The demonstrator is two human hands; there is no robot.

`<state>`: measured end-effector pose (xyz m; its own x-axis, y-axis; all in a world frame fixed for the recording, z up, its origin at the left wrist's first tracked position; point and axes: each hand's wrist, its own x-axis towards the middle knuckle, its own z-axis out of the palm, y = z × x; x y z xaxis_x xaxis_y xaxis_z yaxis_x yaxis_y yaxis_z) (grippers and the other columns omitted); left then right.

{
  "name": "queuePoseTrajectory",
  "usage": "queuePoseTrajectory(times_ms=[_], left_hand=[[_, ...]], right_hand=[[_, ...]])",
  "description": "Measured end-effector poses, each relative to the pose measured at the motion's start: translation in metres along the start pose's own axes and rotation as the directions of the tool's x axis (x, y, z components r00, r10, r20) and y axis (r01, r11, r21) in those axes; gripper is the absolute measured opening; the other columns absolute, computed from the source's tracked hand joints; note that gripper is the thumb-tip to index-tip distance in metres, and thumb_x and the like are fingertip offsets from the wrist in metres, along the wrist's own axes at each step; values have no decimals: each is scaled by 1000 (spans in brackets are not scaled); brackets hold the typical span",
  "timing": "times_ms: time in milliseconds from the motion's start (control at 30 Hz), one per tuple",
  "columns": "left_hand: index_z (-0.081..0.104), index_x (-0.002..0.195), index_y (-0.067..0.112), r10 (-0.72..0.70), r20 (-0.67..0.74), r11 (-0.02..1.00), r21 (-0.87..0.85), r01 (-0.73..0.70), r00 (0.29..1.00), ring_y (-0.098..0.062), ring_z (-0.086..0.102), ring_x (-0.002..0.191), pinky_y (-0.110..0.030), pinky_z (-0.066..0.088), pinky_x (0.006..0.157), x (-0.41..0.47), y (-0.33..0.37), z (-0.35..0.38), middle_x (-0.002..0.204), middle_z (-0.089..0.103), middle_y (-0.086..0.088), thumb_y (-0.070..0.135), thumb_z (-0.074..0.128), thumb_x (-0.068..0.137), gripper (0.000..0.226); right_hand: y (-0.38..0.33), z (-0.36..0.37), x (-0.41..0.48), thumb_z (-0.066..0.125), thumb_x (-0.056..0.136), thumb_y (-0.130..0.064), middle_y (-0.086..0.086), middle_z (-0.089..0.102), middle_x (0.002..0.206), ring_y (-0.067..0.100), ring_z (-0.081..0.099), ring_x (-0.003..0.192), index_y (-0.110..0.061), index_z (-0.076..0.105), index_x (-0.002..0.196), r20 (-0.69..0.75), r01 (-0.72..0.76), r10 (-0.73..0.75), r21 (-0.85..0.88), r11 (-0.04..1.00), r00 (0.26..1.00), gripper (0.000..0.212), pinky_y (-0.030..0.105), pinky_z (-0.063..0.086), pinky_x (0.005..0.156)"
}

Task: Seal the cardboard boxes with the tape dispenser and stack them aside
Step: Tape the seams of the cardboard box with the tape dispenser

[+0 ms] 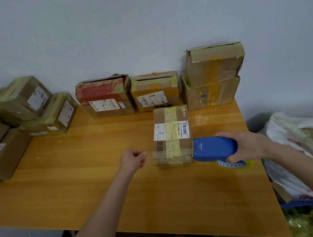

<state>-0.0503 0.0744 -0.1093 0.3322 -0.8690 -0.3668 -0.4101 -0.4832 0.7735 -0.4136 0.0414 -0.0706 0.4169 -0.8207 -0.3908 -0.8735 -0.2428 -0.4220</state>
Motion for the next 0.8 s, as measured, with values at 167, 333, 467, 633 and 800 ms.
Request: queuePoseTrajectory(times_ms=[167, 333, 467, 633, 800], left_hand=[[65, 90, 3, -12, -26, 999, 52, 13, 1000, -17, 60, 66, -26, 55, 62, 4, -2, 15, 70, 62, -6, 13, 62, 93, 10], [67, 85, 7, -15, -36, 994, 104, 19, 999, -17, 61, 63, -36, 59, 70, 12, -8, 23, 64, 62, -3, 15, 63, 92, 11], [68, 83, 14, 9, -22, 992, 123, -6, 1000, -19, 63, 69, -41, 58, 76, 18, -14, 25, 68, 64, 0, 16, 65, 91, 9], [70, 110, 9, 34, -11, 983, 180, -32, 999, -26, 65, 92, -45, 55, 82, 23, -18, 30, 104, 69, -11, 22, 65, 90, 24], [47, 140, 12, 96, -76, 928, 367, -62, 992, -31, 52, 116, -37, 42, 101, 17, -28, 17, 137, 42, -20, 19, 63, 92, 52]], right_hand=[[5, 5, 9, 74, 70, -45, -21, 54, 99, 7, 56, 85, -47, 34, 139, 12, -28, 28, -4, 1000, 1000, 80, 23, 47, 69], [7, 13, 15, 74, 70, -43, -20, 53, 98, 8, 56, 89, -44, 33, 140, 46, -69, 69, 9, 998, 997, 81, 28, 50, 75], [3, 15, 21, 72, 69, -45, -17, 54, 100, 12, 56, 94, -47, 32, 139, 65, -87, 87, 0, 996, 994, 81, 34, 52, 82], [2, 19, 20, 71, 69, -46, -12, 57, 106, 14, 56, 95, -46, 32, 140, 51, -93, 92, 9, 996, 994, 81, 36, 52, 83], [2, 23, 18, 71, 71, -47, -14, 56, 105, 13, 55, 93, -46, 32, 140, 15, -91, 91, 3, 996, 996, 80, 30, 48, 74]])
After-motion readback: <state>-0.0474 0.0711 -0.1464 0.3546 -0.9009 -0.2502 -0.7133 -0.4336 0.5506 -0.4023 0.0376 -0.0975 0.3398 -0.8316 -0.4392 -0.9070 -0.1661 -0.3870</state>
